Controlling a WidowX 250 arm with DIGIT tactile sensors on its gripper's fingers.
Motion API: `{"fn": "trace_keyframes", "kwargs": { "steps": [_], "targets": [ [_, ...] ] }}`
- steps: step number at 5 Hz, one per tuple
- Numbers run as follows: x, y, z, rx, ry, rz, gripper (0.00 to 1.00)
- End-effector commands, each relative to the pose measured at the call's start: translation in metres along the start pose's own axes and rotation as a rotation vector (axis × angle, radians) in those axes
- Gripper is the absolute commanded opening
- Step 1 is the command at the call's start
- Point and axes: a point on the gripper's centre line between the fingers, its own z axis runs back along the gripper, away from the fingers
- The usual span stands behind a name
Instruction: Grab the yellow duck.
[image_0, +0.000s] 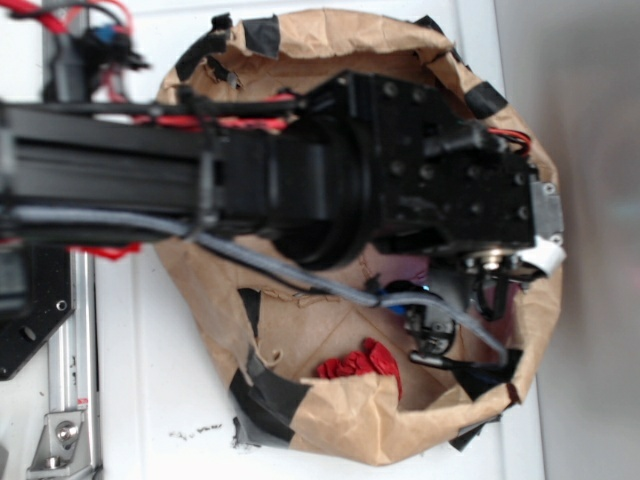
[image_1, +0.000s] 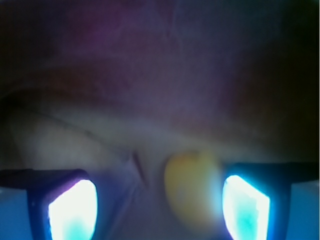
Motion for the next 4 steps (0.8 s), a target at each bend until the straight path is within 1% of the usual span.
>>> {"fn": "trace_keyframes", "kwargs": {
  "steps": [1, 3, 4],
  "targets": [
    [0.019, -0.022, 0.011, -0.027, -0.065, -0.052, 1.00],
    [0.006, -0.031, 0.006, -0.028, -0.046, -0.052, 1.00],
    [-0.011, -0.027, -0.016, -0.044, 0.005, -0.023, 1.00]
  ]
}}
